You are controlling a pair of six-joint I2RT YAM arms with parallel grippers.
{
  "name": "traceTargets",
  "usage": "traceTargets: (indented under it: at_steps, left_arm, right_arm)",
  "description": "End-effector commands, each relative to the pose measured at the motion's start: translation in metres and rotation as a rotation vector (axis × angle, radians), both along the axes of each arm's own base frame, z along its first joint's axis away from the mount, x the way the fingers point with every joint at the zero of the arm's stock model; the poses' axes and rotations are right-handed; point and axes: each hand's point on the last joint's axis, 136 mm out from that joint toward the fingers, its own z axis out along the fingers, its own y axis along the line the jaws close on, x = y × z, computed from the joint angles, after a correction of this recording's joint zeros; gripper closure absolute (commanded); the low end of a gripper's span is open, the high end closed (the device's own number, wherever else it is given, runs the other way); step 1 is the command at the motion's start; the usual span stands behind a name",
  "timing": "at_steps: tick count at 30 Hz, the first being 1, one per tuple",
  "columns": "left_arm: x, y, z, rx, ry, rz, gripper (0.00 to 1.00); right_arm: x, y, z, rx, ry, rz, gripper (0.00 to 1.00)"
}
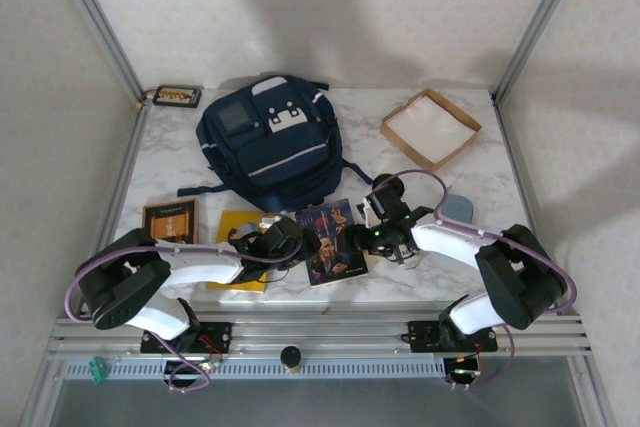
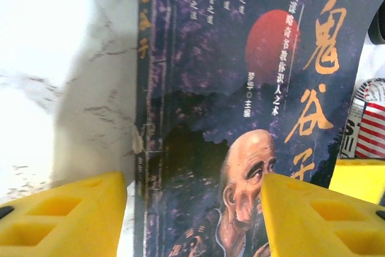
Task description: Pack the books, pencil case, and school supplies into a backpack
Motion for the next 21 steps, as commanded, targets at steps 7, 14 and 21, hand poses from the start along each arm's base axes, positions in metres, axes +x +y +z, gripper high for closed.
traceTargets:
  at_steps: [7,14,21]
  left_arm:
    - [-0.005,-0.003,-0.005,0.028,0.020,-0.021,0.42]
    - [-0.005,0.002,-0.009,0.083,0.017,-0.022,0.42]
    - [-0.005,-0.001,-0.013,0.109,0.016,-0.034,0.42]
  right_arm:
    - [-0.007,0.026,0.031,0.147,-0.005,0.106,0.27]
    - [-0.006,0.013,0.049,0.112,-0.067,0.071,0.36]
    - [-0.010,0.011,0.051,0.123,-0.053,0.080,0.51]
